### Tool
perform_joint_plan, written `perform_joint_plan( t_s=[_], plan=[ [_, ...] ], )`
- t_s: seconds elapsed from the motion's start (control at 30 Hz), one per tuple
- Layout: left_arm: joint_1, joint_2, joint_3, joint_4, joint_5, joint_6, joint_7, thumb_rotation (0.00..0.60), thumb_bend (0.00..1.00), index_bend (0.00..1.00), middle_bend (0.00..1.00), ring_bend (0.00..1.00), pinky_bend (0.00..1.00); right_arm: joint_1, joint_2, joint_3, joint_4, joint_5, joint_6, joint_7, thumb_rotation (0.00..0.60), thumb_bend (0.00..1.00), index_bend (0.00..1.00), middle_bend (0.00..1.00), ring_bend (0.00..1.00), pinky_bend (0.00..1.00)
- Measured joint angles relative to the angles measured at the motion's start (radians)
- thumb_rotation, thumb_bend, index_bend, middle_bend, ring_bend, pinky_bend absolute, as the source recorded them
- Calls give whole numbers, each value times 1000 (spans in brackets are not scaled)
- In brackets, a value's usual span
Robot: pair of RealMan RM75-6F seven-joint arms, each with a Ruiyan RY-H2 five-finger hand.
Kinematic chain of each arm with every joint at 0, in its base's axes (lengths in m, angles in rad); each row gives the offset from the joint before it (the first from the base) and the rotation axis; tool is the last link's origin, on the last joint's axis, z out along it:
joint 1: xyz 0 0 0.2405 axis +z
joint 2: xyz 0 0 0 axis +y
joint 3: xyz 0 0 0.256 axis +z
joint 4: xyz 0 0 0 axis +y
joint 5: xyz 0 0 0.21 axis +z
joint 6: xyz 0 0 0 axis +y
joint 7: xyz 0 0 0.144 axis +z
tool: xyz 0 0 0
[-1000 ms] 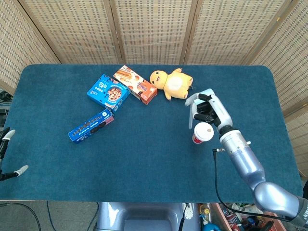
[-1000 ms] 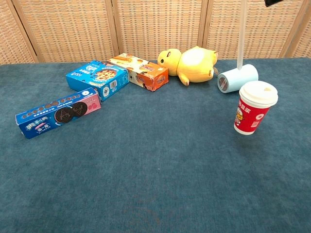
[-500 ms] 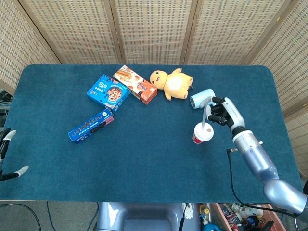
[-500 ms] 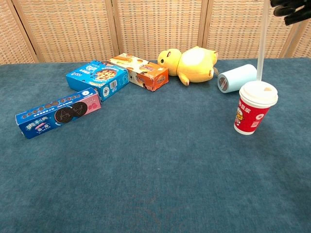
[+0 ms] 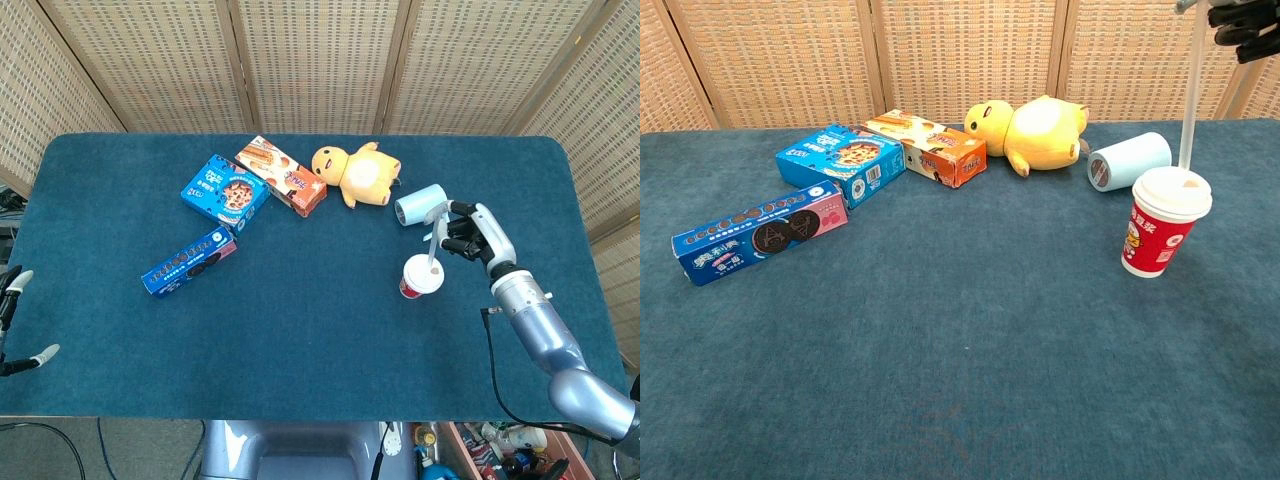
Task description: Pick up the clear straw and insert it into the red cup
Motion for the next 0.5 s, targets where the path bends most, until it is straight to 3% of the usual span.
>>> perform_joint_plan(
  t_s=[0.5],
  plan=[
    [-1, -2, 1, -1, -1, -4, 4, 600, 102, 0, 0, 0, 0, 28, 11, -61, 44, -23, -3, 55, 600, 691, 767, 969, 836, 1000]
  ],
)
